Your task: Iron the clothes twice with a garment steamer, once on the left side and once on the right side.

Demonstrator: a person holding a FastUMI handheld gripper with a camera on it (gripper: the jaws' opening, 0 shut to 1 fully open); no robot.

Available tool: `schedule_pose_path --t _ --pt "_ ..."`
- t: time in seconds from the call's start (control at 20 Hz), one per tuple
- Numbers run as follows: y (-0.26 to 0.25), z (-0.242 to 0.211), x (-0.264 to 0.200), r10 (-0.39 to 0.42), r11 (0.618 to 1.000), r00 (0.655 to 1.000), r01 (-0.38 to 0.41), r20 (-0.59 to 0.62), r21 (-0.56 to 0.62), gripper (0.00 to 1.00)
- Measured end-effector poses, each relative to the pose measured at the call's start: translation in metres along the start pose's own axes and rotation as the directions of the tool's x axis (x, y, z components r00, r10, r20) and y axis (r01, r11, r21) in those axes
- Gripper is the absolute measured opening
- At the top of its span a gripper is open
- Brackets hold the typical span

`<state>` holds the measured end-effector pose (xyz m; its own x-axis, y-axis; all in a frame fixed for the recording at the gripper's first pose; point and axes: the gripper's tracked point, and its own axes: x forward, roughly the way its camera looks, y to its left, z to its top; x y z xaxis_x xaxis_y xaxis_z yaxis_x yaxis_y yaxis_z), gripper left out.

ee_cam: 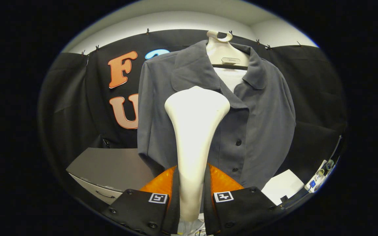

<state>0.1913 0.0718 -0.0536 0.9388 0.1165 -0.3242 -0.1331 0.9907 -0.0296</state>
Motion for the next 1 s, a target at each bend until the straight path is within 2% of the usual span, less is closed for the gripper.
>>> schedule_pose_path --t 1.0 --pt "-0.02 -0.117 0.011 0.007 1.0 0.988 -0.009 -0.156 -0.012 0.38"
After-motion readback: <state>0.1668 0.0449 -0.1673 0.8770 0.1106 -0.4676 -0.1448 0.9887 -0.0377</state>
